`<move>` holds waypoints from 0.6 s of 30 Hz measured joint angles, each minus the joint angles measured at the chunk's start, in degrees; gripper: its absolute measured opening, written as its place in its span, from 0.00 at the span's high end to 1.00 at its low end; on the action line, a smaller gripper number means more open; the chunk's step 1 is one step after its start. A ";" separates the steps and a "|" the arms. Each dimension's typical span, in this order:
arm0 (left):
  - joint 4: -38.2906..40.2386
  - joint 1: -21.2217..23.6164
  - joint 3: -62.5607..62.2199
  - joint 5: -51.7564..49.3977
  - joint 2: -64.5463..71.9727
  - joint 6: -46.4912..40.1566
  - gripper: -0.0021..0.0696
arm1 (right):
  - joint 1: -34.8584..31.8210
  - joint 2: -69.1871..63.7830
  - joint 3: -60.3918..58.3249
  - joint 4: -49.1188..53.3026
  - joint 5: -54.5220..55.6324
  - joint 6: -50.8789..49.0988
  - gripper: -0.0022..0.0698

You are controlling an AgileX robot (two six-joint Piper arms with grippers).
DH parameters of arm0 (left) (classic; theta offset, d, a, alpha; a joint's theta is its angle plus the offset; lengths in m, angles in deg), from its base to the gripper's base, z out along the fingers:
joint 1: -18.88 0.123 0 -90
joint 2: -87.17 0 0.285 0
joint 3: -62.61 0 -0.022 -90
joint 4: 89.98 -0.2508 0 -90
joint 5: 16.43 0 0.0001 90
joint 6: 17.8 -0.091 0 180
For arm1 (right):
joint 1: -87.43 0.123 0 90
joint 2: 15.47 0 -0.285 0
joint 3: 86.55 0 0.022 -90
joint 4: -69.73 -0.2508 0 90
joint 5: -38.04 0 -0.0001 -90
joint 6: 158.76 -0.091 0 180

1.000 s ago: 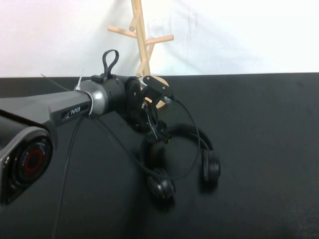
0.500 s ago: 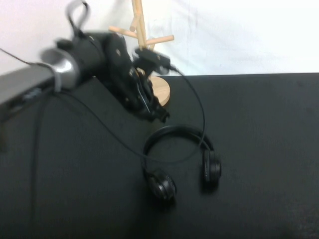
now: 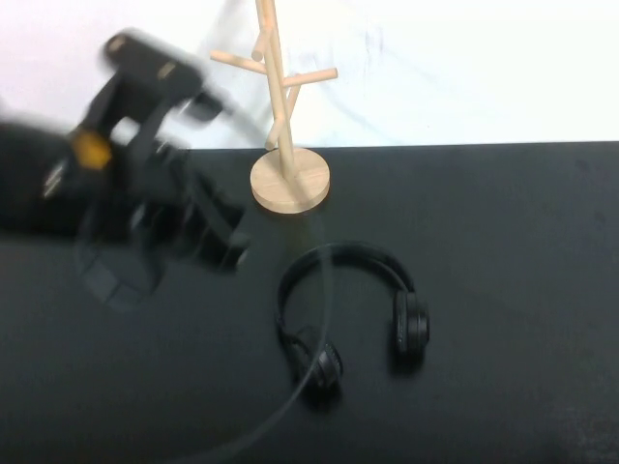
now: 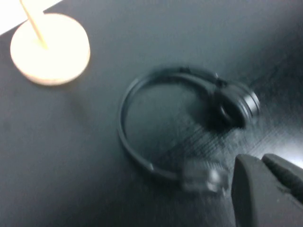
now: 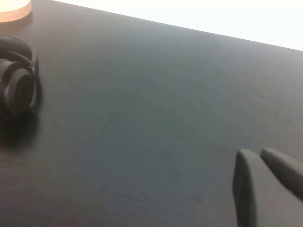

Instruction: Take out the headphones from the headphone stand

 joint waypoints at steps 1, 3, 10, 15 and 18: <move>0.00 0.00 2.54 0.28 -2.61 0.00 0.97 | 0.00 0.00 0.00 0.00 0.00 0.00 0.98; 0.00 0.00 6.89 0.49 -7.38 0.22 0.97 | 0.00 0.00 0.00 0.00 0.00 0.00 0.98; -2.21 0.00 11.98 -2.89 -15.60 0.46 0.97 | 0.00 0.00 0.00 0.00 0.00 0.00 0.98; -2.19 0.00 12.37 -6.53 -15.97 0.64 0.97 | 0.00 0.00 0.00 0.00 0.00 0.00 0.98; -2.77 0.00 15.26 -2.09 -16.98 0.64 0.97 | 0.00 0.00 0.00 0.00 0.00 0.00 0.98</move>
